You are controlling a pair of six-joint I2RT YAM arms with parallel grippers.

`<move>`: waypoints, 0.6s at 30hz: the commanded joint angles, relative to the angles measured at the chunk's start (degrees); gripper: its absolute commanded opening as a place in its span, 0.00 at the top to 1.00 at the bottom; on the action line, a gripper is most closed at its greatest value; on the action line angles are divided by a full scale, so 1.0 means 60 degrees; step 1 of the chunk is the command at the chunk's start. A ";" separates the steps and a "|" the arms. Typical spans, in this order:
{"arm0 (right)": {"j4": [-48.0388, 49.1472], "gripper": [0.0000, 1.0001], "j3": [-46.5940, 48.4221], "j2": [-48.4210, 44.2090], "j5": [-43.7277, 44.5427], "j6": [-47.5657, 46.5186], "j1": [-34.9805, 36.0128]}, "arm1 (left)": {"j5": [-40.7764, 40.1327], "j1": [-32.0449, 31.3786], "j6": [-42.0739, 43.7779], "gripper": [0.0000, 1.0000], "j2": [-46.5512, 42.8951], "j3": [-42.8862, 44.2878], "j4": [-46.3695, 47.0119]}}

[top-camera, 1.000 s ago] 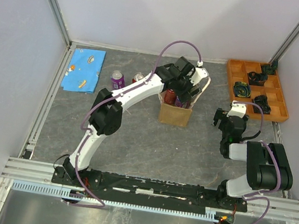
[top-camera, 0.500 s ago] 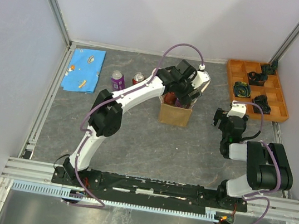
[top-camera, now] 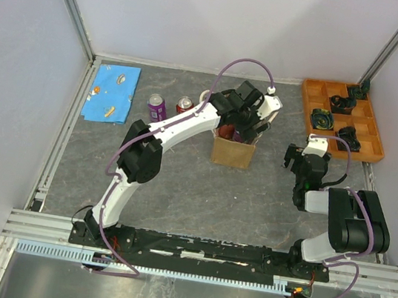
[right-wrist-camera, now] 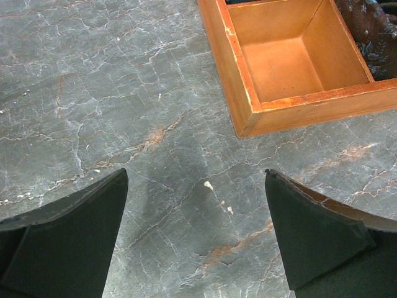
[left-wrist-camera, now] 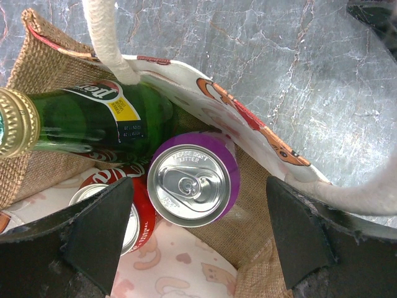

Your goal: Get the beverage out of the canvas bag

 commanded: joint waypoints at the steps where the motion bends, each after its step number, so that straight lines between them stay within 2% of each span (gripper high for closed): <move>1: 0.0261 0.01 0.0257 -0.0086 -0.0059 -0.0016 -0.0025 | 0.0096 -0.0066 0.0438 0.07 -0.0576 -0.0054 0.0357; 18: 0.0261 0.01 0.0247 -0.0094 -0.0059 -0.0020 -0.0022 | 0.0397 -0.0063 0.0327 0.09 0.0198 -0.0464 0.0237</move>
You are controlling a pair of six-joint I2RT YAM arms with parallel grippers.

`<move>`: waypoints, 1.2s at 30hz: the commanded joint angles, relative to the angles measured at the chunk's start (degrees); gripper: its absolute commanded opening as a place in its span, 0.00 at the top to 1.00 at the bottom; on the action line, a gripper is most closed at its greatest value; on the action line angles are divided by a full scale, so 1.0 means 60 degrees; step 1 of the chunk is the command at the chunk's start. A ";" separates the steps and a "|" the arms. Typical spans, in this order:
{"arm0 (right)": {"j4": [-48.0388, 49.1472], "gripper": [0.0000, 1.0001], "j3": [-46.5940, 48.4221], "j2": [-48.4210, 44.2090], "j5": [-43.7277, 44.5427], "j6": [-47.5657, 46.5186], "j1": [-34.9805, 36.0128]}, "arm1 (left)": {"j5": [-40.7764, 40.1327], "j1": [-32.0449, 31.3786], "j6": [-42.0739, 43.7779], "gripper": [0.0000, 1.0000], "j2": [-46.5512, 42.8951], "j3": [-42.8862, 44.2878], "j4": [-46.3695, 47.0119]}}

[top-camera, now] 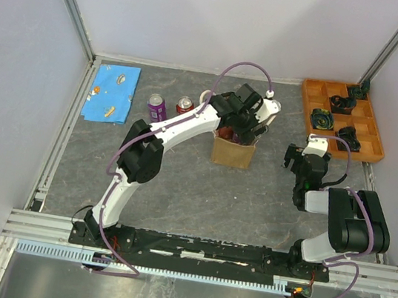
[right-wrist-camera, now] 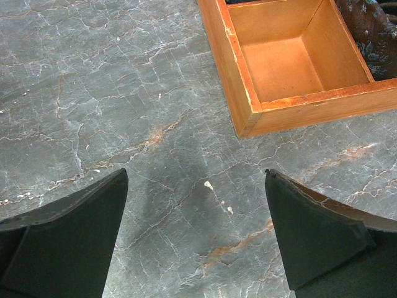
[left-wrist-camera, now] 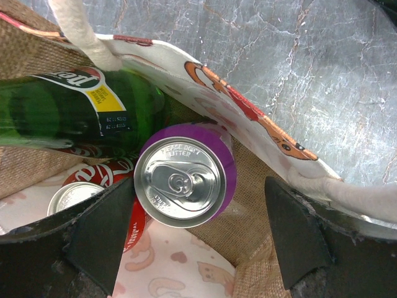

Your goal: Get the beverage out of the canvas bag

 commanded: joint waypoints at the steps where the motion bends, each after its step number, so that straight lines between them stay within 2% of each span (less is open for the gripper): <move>1: 0.0261 0.01 0.0244 -0.0097 -0.0059 -0.0013 -0.0023 | 0.0376 -0.0063 0.0264 0.09 0.0242 -0.0184 0.0224; 18: 0.0261 0.01 0.0256 -0.0088 -0.0059 -0.0012 -0.0022 | 0.0693 -0.0031 0.0246 0.12 0.1168 -0.0374 0.0320; 20: 0.0261 0.01 0.0249 -0.0085 -0.0059 -0.0014 -0.0024 | 0.0641 -0.0034 0.0237 0.19 0.1195 -0.0416 0.0257; 22: 0.0261 0.01 0.0258 -0.0083 -0.0060 -0.0013 -0.0025 | 0.0581 -0.0036 0.0238 0.31 0.1179 -0.0463 0.0207; 24: 0.0261 0.01 0.0258 -0.0084 -0.0059 -0.0018 -0.0021 | 0.0558 -0.0032 0.0209 0.47 0.1107 -0.0489 0.0157; 27: 0.0261 0.01 0.0257 -0.0096 -0.0059 -0.0020 -0.0021 | 0.0537 -0.0036 0.0200 0.78 0.0928 -0.0489 0.0135; 29: 0.0265 0.01 0.0257 -0.0097 -0.0063 -0.0012 -0.0025 | 0.0529 -0.0039 0.0157 0.93 0.0598 -0.0439 0.0143; 30: 0.0261 0.01 0.0255 -0.0097 -0.0060 -0.0012 -0.0024 | 0.0512 -0.0048 0.0112 0.97 0.0450 -0.0374 0.0162; 36: 0.0261 0.01 0.0257 -0.0088 -0.0059 -0.0017 -0.0029 | 0.0576 -0.0039 -0.0194 0.97 -0.0438 0.0765 0.0123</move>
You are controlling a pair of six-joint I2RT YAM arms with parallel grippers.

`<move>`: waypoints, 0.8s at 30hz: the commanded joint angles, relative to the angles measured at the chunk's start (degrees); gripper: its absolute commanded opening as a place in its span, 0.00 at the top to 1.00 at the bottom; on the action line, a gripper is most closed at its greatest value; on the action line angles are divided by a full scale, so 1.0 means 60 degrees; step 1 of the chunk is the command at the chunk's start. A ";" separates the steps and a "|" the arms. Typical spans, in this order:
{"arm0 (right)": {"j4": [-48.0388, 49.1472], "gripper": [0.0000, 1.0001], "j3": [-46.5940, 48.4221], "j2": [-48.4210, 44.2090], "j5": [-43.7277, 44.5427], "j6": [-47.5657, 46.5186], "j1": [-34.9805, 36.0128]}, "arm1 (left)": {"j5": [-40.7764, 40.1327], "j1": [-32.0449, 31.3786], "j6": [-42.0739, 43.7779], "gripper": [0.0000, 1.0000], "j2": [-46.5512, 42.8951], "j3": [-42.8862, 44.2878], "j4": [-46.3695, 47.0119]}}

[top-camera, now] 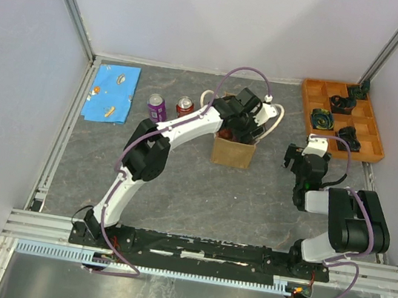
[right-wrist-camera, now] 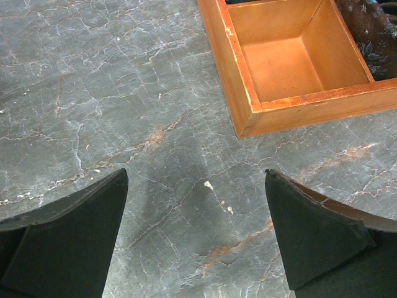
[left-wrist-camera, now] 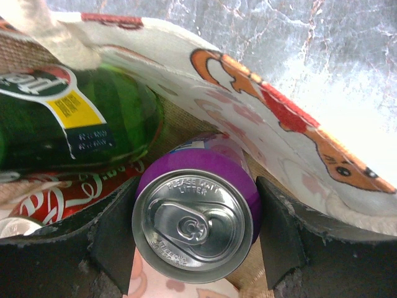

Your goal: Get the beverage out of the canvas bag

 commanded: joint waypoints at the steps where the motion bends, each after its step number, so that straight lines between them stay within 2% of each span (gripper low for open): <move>1: 0.0261 0.01 0.0257 -0.0083 -0.0059 -0.0020 -0.0022 | 0.0365 -0.0151 -0.0307 0.97 -0.1174 0.1200 -0.0414; 7: 0.0261 0.01 0.0257 -0.0092 -0.0059 -0.0013 -0.0022 | -0.0006 -0.0153 -0.0529 0.97 -0.1910 0.2801 -0.0725; 13: 0.0261 0.01 0.0256 -0.0086 -0.0067 -0.0014 -0.0025 | -0.1104 -0.0147 -0.0506 0.97 -0.2583 0.3691 -0.1152; 19: 0.0265 0.01 0.0256 -0.0087 -0.0059 -0.0017 -0.0025 | -0.2589 0.0113 -0.0562 0.97 -0.3843 0.3253 -0.1238; 24: 0.0261 0.01 0.0256 -0.0086 -0.0059 -0.0023 -0.0021 | -0.3332 0.1053 -0.0814 0.97 -0.5273 0.2022 -0.0973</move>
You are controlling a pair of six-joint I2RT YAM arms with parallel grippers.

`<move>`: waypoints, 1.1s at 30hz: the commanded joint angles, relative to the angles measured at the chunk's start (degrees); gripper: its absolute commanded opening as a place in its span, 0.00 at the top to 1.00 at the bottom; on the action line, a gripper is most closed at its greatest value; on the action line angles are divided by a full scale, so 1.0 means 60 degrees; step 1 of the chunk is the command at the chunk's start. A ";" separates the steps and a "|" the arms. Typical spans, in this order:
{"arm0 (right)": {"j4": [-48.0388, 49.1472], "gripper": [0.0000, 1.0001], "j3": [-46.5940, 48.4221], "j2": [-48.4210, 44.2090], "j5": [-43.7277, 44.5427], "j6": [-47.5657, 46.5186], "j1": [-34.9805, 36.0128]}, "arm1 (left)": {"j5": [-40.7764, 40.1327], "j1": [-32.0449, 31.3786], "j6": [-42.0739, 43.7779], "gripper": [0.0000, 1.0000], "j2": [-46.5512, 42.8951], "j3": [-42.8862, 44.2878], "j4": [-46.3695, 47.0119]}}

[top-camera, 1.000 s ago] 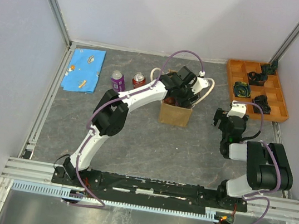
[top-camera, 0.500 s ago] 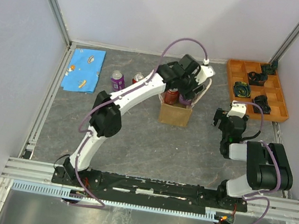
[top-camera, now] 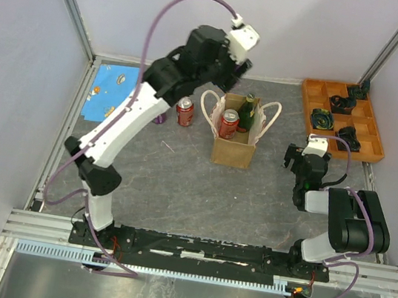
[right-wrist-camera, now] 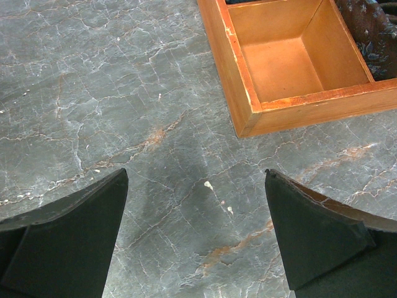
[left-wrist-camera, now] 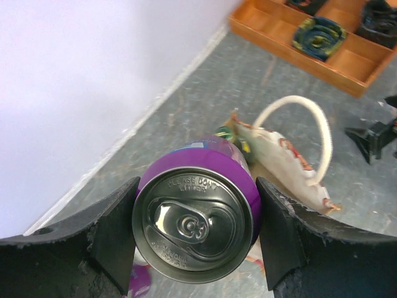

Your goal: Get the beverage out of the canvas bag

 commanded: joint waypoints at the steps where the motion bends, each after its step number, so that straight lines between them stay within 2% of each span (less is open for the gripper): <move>1: 0.0261 0.01 0.0256 -0.0088 -0.0059 -0.0014 -0.0021 | -0.1185 0.1097 -0.0506 0.97 -0.1635 -0.0844 0.0848; 5: 0.0261 0.01 0.0249 -0.0083 -0.0067 -0.0015 -0.0022 | -0.1337 0.2091 -0.0847 0.97 -0.2408 -0.2081 0.1002; 9: 0.0261 0.01 0.0257 -0.0083 -0.0059 -0.0015 -0.0025 | -0.1537 0.2558 -0.1008 0.97 -0.3044 -0.3683 0.1510; 19: 0.0261 0.01 0.0252 -0.0084 -0.0059 -0.0020 -0.0022 | 0.0332 0.2574 -0.2086 0.97 -0.3909 -0.7651 0.3174; 27: 0.0263 0.01 0.0249 -0.0084 -0.0067 -0.0013 -0.0022 | 0.0270 0.2480 -0.2623 0.97 -0.4285 -1.0286 0.5155; 33: 0.0261 0.01 0.0254 -0.0093 -0.0063 -0.0012 -0.0022 | -0.0123 0.2452 -0.2764 0.97 -0.3844 -1.1080 0.6106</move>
